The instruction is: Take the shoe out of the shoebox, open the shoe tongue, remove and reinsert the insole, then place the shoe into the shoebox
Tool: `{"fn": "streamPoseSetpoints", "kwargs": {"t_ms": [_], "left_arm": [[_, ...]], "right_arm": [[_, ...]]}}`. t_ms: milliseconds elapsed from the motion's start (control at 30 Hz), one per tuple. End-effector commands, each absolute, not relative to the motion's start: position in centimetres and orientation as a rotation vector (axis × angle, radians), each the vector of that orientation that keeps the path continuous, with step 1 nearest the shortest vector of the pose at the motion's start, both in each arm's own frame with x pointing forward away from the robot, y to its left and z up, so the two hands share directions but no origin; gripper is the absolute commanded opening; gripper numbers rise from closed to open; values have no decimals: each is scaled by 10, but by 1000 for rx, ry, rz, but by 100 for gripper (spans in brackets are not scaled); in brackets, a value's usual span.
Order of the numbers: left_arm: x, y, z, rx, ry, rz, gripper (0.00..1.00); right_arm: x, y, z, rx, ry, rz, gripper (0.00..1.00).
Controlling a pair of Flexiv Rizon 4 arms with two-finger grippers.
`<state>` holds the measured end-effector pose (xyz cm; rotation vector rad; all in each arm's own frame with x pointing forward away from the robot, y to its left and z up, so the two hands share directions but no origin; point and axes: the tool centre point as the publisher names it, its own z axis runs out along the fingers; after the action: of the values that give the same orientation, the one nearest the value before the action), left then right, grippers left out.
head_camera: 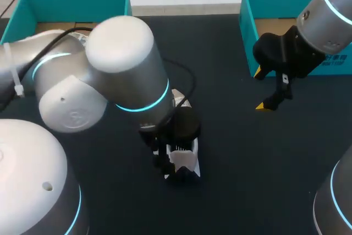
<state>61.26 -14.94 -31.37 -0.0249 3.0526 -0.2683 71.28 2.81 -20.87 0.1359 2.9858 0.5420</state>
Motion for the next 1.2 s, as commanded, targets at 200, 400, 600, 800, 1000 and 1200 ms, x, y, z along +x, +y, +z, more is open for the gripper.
{"fn": "streamPoseSetpoints", "kwargs": {"t_ms": [200, 400, 600, 800, 1000, 1200], "left_arm": [[620, -188, -358, 35, 3071, -182, 100], [617, -187, -376, 41, 3066, -153, 100], [612, -184, -392, 17, 3082, -117, 64], [607, -183, -405, 10, 3119, -75, 13], [604, -178, -403, 24, 3168, -60, 0], [606, -157, -363, 85, 3200, -62, 0]], "right_arm": [[714, 29, -210, 136, 2988, 538, 100], [714, 29, -210, 136, 2988, 538, 100], [714, 29, -210, 136, 2988, 538, 100], [714, 29, -210, 136, 2988, 538, 100], [714, 29, -210, 136, 2988, 538, 100], [714, 29, -210, 136, 2988, 538, 100]]}}
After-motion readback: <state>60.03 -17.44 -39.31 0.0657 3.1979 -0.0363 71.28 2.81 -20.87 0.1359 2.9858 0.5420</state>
